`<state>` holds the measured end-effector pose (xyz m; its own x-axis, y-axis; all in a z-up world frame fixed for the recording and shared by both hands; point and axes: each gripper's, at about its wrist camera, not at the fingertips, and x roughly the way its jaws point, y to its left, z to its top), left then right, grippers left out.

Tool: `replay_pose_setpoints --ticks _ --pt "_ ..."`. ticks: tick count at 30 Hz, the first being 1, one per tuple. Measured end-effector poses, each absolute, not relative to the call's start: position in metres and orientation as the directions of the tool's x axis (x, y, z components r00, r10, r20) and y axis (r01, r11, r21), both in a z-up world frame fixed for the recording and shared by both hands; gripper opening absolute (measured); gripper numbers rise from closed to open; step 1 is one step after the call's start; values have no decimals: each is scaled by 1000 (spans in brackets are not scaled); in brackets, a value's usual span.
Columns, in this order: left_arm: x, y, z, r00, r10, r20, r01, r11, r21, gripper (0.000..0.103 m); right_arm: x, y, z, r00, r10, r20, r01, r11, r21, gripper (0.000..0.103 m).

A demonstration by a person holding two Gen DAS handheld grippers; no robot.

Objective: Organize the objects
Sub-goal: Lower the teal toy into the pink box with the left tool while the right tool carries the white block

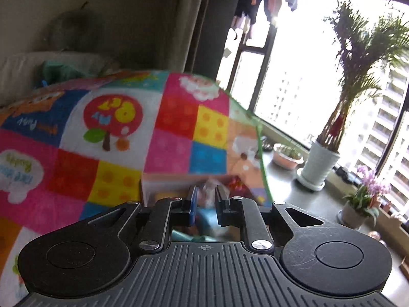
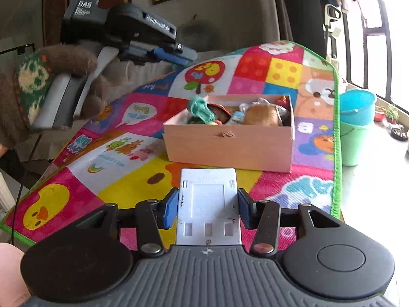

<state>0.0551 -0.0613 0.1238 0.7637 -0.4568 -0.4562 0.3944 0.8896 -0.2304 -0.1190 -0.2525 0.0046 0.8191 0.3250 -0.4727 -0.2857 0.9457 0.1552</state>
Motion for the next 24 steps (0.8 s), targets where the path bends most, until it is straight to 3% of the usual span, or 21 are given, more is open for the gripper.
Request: replay_pose_setpoints --ticks 6,11,13,16,24 --pt "38 -38 84 695 -470 -543 374 883 -285 16 -112 -258 1 803 334 -494 -278 942 187 47" --pt "31 -38 77 644 -568 -512 425 822 -378 16 -105 -252 3 788 323 -524 -274 946 171 47" --pt "35 -49 79 647 -571 -504 447 821 -357 16 -105 -250 3 784 316 -534 -274 948 159 47" --pt "47 -68 72 661 -498 -561 434 864 -256 20 -106 -246 4 778 311 -545 -277 950 146 47" --pt "75 -59 56 658 -430 -619 372 899 -230 18 -106 -247 3 775 300 -556 -268 953 141 47"
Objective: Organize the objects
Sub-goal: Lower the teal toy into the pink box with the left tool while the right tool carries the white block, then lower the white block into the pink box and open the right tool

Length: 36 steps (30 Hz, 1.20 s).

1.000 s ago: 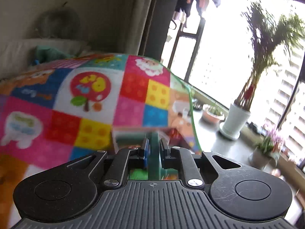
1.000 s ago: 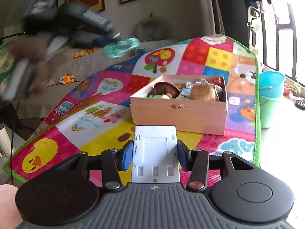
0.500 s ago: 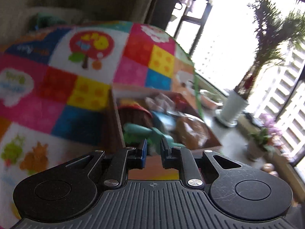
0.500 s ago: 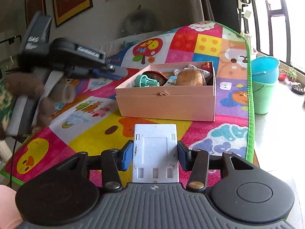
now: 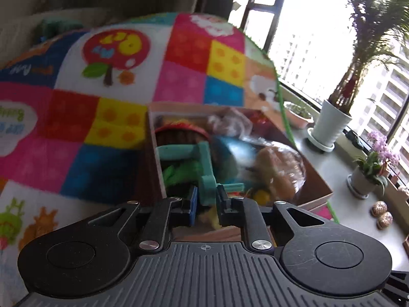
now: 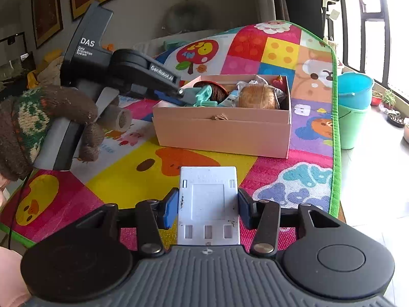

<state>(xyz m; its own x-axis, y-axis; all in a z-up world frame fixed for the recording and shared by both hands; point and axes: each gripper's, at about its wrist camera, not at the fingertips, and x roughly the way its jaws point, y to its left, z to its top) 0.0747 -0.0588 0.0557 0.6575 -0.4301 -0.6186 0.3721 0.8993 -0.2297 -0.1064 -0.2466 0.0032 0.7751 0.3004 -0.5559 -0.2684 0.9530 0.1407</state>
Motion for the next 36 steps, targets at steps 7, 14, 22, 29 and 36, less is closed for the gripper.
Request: replay_pose_setpoints --ticks 7,14,22,29,36 --pt "60 -41 71 684 -496 -535 377 868 -322 18 -105 -243 -1 765 315 -561 -275 948 158 47" --pt "109 -78 66 658 -488 -574 364 873 -325 17 -107 -245 6 776 310 -549 -271 950 153 47" --pt "76 -68 60 610 -528 -591 392 849 -353 15 -87 -270 64 825 290 -485 -252 957 145 47" --pt "11 -5 74 691 -553 -465 400 829 -391 15 13 -266 147 866 270 -422 -243 963 118 47" --pt "6 42 61 702 -551 -452 331 814 -477 15 143 -249 119 760 206 -617 -130 977 167 61"
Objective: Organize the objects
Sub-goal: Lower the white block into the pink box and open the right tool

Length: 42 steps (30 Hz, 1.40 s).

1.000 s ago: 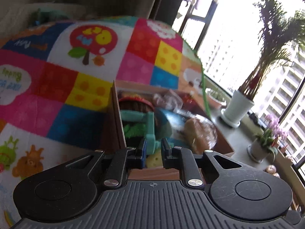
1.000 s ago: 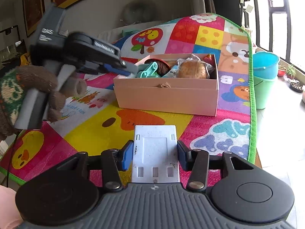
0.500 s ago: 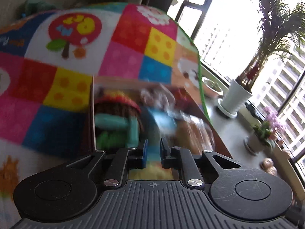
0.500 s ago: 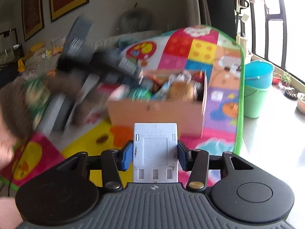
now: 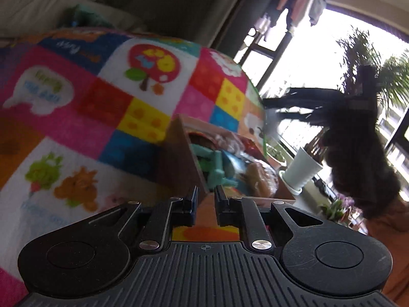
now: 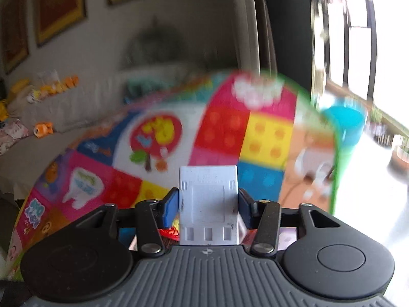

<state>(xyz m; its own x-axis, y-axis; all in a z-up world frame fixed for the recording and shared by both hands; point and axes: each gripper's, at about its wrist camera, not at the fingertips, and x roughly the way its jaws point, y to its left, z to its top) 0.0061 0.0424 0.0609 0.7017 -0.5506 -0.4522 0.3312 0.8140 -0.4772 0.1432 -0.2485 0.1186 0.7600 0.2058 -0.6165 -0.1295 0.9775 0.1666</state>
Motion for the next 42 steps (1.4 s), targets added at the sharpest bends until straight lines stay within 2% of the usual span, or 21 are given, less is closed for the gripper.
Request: replay_pose_setpoints --ticks 2,5,7,9,12,18,22,26,27,30,34,35,38,42 --pt "9 52 52 697 -552 -458 315 809 -496 15 160 -249 100 727 188 -660 -87 979 183 61" --pt "11 64 39 689 -559 -461 294 798 -526 15 167 -248 86 718 166 -676 -55 982 183 61" --pt "15 68 32 687 -562 -461 282 791 -543 15 175 -244 79 705 151 -693 -53 985 161 54" --pt "19 70 27 685 -564 -462 271 785 -557 15 185 -238 70 687 138 -713 -55 989 138 36" --pt "21 70 23 681 -567 -463 264 780 -568 15 198 -239 49 614 198 -764 -30 973 229 29" --pt "26 63 39 676 -549 -492 262 803 -536 15 174 -242 58 672 186 -717 -64 979 194 29" --pt "34 41 60 679 -519 -519 290 839 -460 15 121 -255 80 767 141 -626 -131 989 62 32" --pt "51 3 72 655 -472 -590 324 881 -345 15 56 -281 83 804 148 -576 -190 982 -12 71" --pt "58 -7 72 652 -445 -614 320 895 -310 15 45 -287 80 803 148 -578 -198 980 -25 75" --pt "77 -33 65 637 -364 -679 301 929 -216 20 17 -303 61 774 169 -611 -225 974 -16 75" --pt "91 -58 53 631 -238 -739 288 956 -62 31 -2 -303 29 751 193 -631 -273 962 -30 74" --pt "94 -62 50 624 -215 -751 279 959 -43 33 -5 -299 22 753 195 -629 -285 958 -45 72" --pt "99 -64 44 613 -177 -770 242 970 -30 38 -7 -287 11 755 208 -622 -312 948 -61 56" --pt "103 -63 42 614 -155 -774 223 975 -18 47 4 -282 6 777 187 -602 -275 960 -57 56"
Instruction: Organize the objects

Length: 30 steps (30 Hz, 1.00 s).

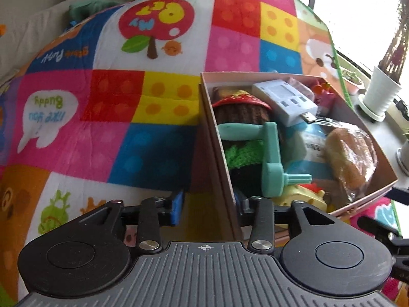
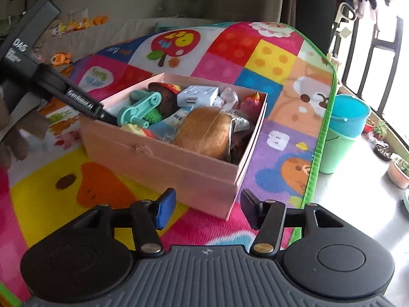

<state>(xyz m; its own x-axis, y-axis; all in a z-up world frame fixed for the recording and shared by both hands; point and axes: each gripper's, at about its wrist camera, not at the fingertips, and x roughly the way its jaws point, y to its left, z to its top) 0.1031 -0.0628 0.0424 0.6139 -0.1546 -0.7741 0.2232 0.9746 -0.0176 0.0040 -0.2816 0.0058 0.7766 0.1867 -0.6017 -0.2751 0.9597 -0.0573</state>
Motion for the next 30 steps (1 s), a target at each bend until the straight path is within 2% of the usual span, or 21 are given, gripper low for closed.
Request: replay_pose_setpoints --ticks 3,7,9,12,17,23,25,30 --pt "107 -57 42 619 -140 -773 203 979 -15 59 13 -282 5 766 212 -607 -275 961 -11 58" --pt "108 -36 40 623 -123 -772 148 988 -39 68 17 -272 8 762 237 -603 -293 956 6 58" --pt "106 -19 39 629 -112 -769 113 992 -52 72 21 -260 12 761 254 -596 -312 950 7 58" --pt "109 11 37 649 -65 -758 47 998 -45 86 36 -236 16 754 281 -593 -336 942 19 58" --pt "125 61 29 693 -26 -720 -32 997 -67 98 62 -194 16 763 288 -578 -354 935 -1 58" --pt "135 90 22 715 -78 -695 -54 985 -166 101 72 -170 13 761 263 -593 -356 934 -42 59" --pt "132 89 22 726 -80 -683 -51 984 -169 100 68 -168 12 764 234 -601 -341 937 -68 63" --pt "86 86 41 819 -59 -571 -29 989 -144 99 45 -174 8 752 198 -628 -294 954 -51 96"
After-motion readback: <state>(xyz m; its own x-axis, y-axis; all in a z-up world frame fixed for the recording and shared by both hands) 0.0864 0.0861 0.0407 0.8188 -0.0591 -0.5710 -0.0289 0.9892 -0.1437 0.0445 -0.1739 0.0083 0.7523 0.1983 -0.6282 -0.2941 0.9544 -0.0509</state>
